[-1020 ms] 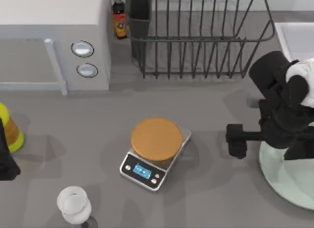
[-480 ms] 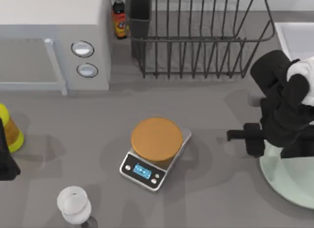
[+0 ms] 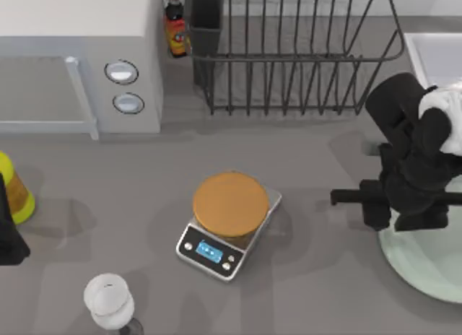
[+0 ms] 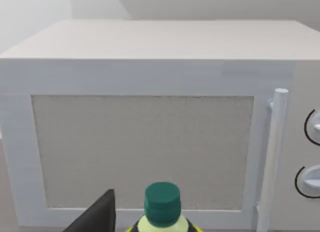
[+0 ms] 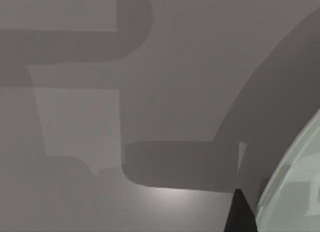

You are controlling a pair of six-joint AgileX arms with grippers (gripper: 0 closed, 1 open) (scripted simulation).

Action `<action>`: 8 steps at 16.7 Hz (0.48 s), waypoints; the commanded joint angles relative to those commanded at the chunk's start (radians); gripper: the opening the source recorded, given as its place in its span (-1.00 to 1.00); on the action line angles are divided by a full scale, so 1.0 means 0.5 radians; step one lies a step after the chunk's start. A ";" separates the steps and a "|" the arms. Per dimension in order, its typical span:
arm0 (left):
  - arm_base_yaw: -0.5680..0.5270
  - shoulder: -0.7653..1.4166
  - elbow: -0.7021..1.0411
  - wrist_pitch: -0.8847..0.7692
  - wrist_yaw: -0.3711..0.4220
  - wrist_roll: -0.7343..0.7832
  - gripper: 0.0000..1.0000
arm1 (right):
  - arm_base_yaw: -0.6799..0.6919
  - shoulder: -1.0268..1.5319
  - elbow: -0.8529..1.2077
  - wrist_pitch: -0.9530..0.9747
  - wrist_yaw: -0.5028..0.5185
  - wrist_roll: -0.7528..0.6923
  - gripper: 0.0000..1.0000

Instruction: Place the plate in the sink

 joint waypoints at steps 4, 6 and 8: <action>0.000 0.000 0.000 0.000 0.000 0.000 1.00 | -0.025 -0.140 0.062 0.004 0.013 -0.003 -1.00; 0.000 0.000 0.000 0.000 0.000 0.000 1.00 | -0.023 -0.132 0.130 -0.065 0.012 -0.001 -1.00; 0.000 0.000 0.000 0.000 0.000 0.000 1.00 | -0.021 -0.121 0.283 -0.219 0.012 0.001 -1.00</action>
